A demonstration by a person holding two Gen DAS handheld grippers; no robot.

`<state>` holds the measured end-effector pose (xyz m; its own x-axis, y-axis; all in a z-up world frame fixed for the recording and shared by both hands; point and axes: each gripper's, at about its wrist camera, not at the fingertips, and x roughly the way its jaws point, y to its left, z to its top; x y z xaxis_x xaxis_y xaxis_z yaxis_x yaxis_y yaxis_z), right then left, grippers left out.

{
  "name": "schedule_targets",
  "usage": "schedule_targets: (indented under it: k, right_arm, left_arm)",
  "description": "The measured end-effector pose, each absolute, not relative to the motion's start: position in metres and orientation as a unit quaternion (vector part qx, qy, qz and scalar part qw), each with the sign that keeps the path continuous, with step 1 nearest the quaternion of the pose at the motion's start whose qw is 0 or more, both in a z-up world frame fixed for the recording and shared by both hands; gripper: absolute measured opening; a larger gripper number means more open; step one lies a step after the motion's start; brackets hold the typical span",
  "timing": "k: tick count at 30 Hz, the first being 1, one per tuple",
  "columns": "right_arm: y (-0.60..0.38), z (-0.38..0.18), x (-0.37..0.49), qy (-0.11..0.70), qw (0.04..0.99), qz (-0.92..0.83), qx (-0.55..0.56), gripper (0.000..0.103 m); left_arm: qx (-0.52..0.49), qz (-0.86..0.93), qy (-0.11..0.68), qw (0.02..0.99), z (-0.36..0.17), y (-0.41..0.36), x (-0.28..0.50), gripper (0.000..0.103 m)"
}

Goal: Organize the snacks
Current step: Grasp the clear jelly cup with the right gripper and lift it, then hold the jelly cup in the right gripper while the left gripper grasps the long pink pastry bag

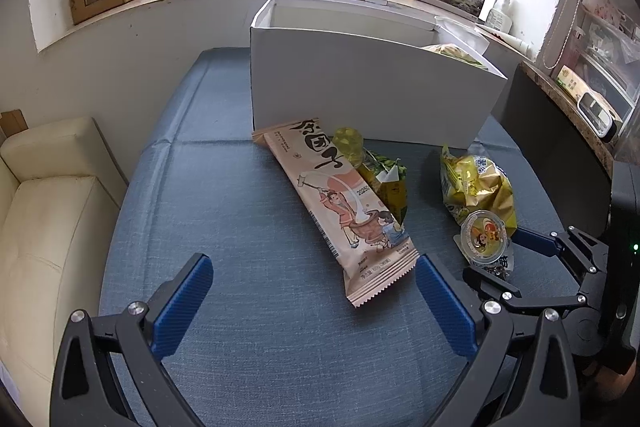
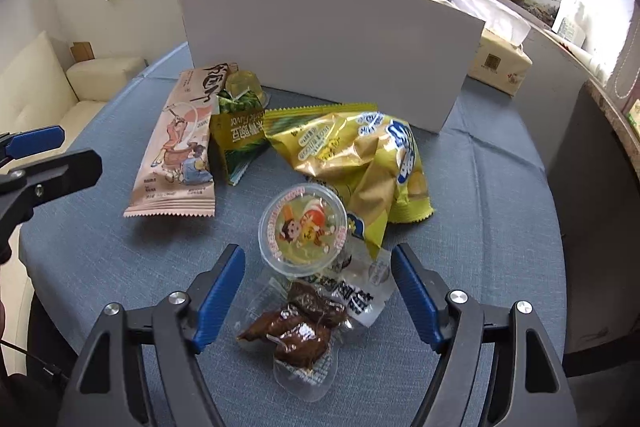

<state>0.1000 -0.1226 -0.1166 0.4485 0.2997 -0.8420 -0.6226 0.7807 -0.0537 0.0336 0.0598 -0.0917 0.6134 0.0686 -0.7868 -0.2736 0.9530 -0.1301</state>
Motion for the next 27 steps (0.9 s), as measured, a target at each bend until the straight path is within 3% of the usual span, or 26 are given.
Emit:
schedule_targets:
  k: [14,15,18,27]
  right_arm:
    - [-0.122,-0.111,0.101,0.442,0.824,0.317,-0.161,0.079]
    - [-0.119,-0.114,0.104,0.444,0.823,0.316,-0.164,0.076]
    - [-0.11,-0.123,0.114,0.458,0.81,0.325,-0.169,0.052]
    - [-0.1,-0.116,0.135,0.462,0.799,0.362,-0.132,0.05]
  left_arm:
    - [-0.115,0.094,0.429,0.891,-0.092,0.056,0.033,0.103]
    - [-0.116,0.094,0.429,0.891,-0.092,0.057,0.033,0.103]
    - [-0.119,0.095,0.429,0.89,-0.092,0.058,0.033,0.103]
    - [-0.123,0.097,0.427,0.891,-0.092,0.061,0.031,0.103]
